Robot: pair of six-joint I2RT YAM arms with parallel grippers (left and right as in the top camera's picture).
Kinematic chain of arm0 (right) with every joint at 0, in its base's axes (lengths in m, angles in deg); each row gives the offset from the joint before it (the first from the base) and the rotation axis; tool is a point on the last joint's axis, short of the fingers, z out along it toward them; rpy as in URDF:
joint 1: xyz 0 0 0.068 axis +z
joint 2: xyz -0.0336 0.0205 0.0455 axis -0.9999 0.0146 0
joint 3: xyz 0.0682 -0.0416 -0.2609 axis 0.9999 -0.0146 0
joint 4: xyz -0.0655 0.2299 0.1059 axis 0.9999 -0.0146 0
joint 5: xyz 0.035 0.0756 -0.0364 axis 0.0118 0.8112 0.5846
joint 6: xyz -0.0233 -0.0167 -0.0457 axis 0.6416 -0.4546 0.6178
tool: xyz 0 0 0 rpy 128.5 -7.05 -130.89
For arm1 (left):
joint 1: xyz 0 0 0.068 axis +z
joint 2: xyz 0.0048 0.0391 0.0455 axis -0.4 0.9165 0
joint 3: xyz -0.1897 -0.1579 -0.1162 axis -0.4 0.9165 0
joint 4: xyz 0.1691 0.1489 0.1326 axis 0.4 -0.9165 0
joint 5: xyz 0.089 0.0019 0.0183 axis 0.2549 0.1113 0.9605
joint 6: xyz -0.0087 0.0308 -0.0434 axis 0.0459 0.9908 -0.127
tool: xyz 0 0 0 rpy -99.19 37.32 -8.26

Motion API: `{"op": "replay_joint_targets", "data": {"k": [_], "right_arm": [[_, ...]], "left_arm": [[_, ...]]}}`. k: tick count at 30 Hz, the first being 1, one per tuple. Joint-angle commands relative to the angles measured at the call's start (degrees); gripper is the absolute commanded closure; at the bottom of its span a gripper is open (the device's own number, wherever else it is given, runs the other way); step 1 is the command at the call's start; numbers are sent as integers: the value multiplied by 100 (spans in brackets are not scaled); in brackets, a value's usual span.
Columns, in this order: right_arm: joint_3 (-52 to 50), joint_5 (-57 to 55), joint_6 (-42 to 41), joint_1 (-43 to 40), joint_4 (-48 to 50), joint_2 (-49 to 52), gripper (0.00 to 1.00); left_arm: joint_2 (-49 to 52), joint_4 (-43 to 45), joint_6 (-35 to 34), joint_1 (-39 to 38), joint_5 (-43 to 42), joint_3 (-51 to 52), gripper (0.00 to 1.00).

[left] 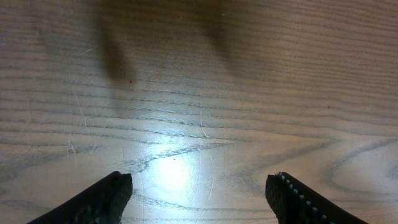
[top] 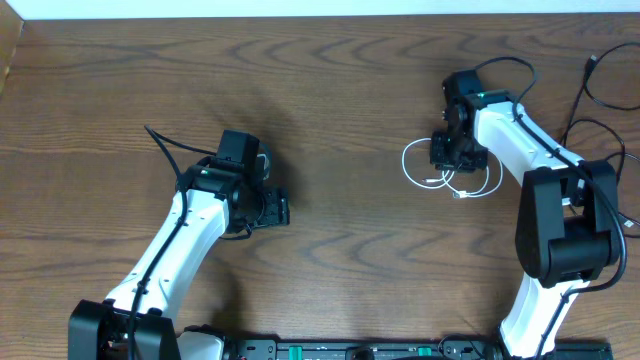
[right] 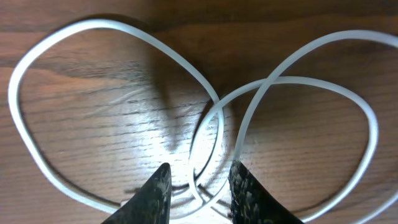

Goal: Untangle cables

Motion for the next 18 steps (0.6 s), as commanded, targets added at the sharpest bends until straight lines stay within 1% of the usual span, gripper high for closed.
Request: {"op": "replay_joint_targets", "data": {"k": [1, 7, 11, 16, 18], "right_arm": [[308, 74, 103, -114, -92, -243, 72], [293, 42, 96, -308, -214, -271, 72], [96, -68, -85, -461, -175, -269, 72], [-284, 66, -197, -586, 254, -269, 73], [-409, 254, -195, -584, 470, -269, 70]], "left_arm": [[-4, 4, 94, -17, 37, 35, 25], [-4, 2, 94, -17, 37, 35, 25], [-4, 2, 94, -17, 37, 35, 26], [-4, 2, 94, -17, 37, 37, 26], [-4, 4, 94, -17, 37, 37, 26]]}}
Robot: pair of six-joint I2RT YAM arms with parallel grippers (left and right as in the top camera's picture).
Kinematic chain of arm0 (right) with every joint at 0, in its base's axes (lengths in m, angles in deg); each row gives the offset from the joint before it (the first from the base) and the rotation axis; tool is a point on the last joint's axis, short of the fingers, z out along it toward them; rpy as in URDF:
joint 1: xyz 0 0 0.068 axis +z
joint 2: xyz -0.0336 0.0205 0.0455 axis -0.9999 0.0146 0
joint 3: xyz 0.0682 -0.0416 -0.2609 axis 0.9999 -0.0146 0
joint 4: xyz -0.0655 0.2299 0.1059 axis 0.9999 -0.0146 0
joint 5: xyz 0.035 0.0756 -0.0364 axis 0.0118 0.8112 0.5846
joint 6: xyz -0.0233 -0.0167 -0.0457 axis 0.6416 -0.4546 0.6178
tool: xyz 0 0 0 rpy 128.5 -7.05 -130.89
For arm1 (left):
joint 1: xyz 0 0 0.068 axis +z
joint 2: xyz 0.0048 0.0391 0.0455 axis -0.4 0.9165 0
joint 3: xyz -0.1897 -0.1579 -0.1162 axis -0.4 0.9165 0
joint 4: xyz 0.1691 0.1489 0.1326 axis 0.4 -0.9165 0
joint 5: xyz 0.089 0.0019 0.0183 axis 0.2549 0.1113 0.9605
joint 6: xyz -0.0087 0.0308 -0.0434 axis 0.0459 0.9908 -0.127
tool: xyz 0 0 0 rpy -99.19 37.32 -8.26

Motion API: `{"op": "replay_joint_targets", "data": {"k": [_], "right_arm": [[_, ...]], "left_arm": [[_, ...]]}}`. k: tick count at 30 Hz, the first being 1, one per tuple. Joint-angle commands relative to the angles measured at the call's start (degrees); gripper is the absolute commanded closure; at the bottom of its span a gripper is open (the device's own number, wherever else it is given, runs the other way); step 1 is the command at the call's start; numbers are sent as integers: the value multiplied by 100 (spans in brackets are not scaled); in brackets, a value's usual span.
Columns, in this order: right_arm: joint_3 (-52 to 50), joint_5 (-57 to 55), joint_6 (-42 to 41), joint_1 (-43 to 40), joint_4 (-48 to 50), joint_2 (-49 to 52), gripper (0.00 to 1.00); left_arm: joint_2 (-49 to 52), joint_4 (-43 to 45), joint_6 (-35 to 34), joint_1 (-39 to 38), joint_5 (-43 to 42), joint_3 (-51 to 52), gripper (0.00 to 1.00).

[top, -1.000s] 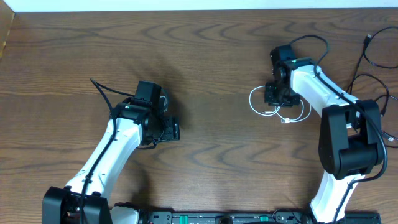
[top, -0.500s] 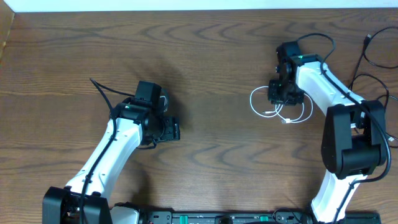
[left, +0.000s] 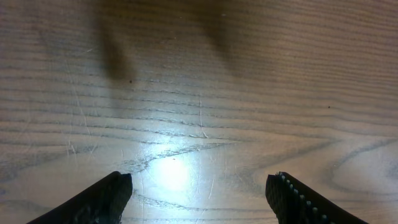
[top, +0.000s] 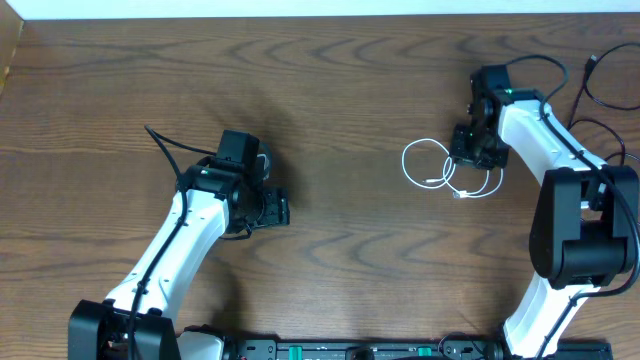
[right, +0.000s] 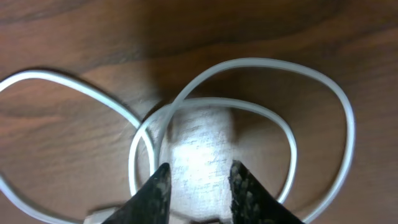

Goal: Untangle cables

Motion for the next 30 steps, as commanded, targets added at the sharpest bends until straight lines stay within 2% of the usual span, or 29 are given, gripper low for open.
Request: {"op": "replay_joint_targets", "data": {"k": [1, 8, 12, 20, 30], "right_arm": [[-260, 348, -74, 2, 273, -127, 69], [-474, 774, 7, 90, 643, -127, 70], [-426, 776, 9, 52, 549, -140, 77], [273, 817, 245, -20, -144, -518, 75], [205, 815, 243, 116, -107, -444, 73]], "left_arm": [[-4, 4, 94, -17, 37, 37, 25], [-4, 2, 94, -17, 37, 37, 26], [-4, 2, 94, -17, 37, 37, 26], [-4, 7, 94, -17, 37, 37, 26], [-4, 4, 94, -17, 37, 37, 25]]}}
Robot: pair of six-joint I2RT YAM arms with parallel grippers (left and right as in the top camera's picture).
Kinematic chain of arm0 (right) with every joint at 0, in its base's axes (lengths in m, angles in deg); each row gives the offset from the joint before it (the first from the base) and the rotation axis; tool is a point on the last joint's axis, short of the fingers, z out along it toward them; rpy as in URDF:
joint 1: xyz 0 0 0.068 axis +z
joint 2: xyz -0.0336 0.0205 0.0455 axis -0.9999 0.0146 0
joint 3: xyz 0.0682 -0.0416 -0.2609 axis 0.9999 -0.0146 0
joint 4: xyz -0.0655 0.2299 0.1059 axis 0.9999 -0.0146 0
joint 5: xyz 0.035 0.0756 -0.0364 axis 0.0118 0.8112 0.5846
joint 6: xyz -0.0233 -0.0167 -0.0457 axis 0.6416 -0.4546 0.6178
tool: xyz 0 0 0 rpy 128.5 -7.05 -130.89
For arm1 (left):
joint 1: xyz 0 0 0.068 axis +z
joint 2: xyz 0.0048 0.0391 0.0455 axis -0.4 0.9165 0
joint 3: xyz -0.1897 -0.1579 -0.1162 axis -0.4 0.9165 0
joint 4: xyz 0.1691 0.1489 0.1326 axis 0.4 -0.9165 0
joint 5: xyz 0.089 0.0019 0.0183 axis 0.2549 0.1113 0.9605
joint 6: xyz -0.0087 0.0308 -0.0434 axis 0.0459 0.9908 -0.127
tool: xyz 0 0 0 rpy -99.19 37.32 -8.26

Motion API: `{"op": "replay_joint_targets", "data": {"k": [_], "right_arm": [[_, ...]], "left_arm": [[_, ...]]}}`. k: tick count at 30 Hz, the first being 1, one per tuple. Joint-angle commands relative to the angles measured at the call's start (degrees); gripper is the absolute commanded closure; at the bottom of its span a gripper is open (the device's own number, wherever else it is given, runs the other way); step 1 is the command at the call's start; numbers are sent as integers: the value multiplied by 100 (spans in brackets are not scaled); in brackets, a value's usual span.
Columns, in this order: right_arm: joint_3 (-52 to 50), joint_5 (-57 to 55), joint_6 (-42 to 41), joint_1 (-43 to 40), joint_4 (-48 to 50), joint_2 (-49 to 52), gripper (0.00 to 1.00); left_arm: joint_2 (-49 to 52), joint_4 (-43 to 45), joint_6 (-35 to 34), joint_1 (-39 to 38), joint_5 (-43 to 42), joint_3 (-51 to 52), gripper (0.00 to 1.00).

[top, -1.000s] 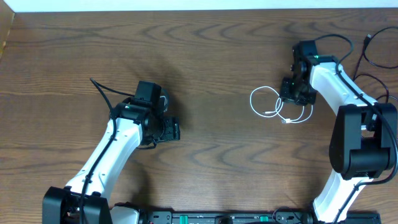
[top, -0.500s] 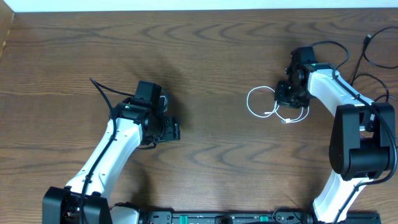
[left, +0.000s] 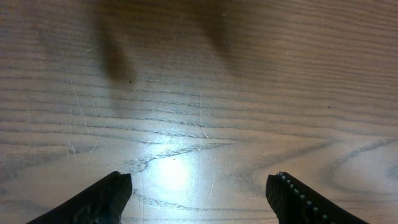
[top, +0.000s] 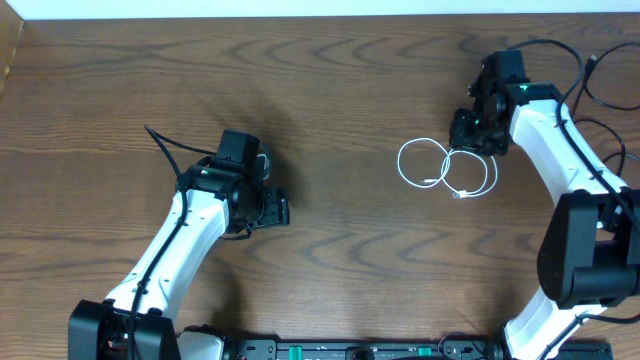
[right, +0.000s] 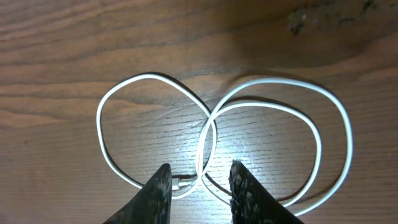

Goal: Untangle cables

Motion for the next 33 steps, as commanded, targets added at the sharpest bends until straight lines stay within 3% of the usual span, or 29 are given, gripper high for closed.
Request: {"op": "replay_joint_targets", "data": {"k": [1, 15, 23, 33], "right_arm": [[-90, 35, 70, 114, 33, 210, 73], [-103, -153, 17, 229, 201, 1073, 76], [-98, -155, 2, 229, 197, 1073, 99], [671, -74, 94, 219, -883, 669, 99]], "left_arm": [[-4, 4, 96, -17, 37, 37, 25], [-4, 4, 96, -17, 37, 39, 25], [-4, 2, 96, -17, 35, 39, 26], [-4, 4, 96, -17, 35, 39, 25]]}}
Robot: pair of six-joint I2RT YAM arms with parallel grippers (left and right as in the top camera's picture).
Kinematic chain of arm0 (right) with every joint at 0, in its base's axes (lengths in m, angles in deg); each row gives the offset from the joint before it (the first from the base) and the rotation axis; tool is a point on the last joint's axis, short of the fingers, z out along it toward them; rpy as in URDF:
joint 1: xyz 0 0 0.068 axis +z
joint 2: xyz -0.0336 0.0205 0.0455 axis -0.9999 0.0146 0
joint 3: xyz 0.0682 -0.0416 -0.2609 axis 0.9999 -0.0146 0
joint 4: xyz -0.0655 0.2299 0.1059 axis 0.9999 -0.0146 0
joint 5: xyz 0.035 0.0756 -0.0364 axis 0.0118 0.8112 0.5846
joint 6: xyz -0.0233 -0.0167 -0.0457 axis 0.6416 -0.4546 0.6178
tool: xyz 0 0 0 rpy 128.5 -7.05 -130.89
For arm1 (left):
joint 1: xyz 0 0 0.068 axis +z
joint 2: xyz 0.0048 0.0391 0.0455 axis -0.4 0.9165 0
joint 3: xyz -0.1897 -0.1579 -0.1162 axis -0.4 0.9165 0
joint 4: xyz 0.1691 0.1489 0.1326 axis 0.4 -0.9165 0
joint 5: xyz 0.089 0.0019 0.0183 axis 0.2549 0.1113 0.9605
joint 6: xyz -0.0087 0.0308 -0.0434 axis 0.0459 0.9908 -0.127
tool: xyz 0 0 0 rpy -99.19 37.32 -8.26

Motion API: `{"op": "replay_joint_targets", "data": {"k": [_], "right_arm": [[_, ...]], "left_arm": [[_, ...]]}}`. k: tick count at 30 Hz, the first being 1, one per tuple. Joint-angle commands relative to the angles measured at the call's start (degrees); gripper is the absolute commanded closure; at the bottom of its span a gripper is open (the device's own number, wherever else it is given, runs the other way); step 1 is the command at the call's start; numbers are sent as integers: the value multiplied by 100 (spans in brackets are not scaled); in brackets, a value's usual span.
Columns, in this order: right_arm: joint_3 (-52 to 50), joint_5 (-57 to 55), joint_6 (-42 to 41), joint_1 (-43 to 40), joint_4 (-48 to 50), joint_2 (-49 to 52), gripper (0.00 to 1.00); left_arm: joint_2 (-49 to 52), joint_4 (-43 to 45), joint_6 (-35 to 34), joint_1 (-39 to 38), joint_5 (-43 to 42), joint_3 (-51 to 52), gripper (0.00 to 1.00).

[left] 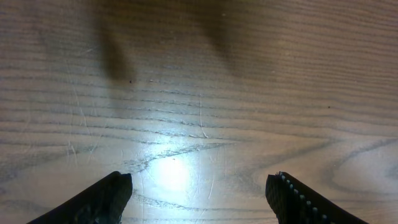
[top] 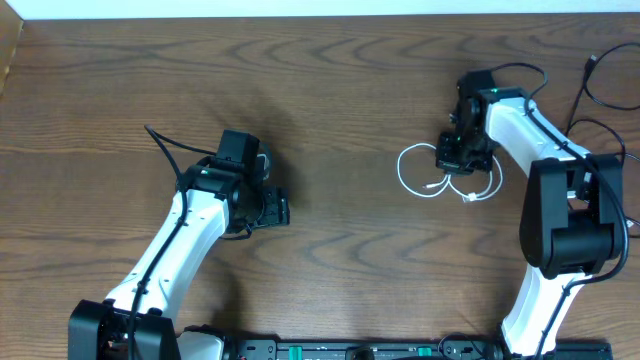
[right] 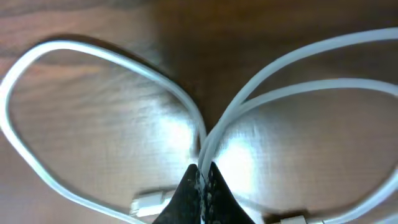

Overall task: Untangle cables
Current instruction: 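Drag the white cable up and left toward the table center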

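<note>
A white cable (top: 401, 170) lies in two loops at the right of the table, like a figure eight. My right gripper (top: 457, 157) is down at the point where the loops cross. In the right wrist view the gripper (right: 203, 171) is shut on the cable (right: 124, 61), whose strands run up from between the fingertips. A white plug (right: 149, 202) lies just left of the fingers. My left gripper (top: 283, 210) is far from the cable at the centre left. Its jaws (left: 202, 180) stand open over bare wood.
Black cables (top: 598, 98) trail along the table's right edge behind the right arm. A thin black lead (top: 160, 145) sticks out beside the left arm. The table's far edge meets a white strip (top: 300, 8).
My right gripper was open and raised above the cable's crossing. Now it is low on the table and shut on the strands there. The left arm has not moved.
My right gripper was open low over the cable's crossing, then open over the right loop. Then it stood higher with both loops in its view. Now it is shut on the crossing. The left gripper stayed open throughout.
</note>
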Motion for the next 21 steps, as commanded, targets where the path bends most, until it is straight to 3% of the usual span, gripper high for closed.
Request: {"op": "replay_joint_targets", "data": {"k": [1, 9, 15, 21], "right_arm": [[629, 83, 151, 9, -321, -378, 99], [1399, 1239, 361, 9, -728, -1150, 99], [1401, 3265, 1051, 9, 85, -1777, 99], [1401, 3298, 1099, 9, 911, -2424, 99]], "left_arm": [[-4, 2, 92, -17, 35, 39, 25], [-4, 4, 94, -17, 37, 39, 25], [-4, 4, 94, -17, 37, 39, 26], [-4, 4, 94, -17, 37, 39, 26]]}}
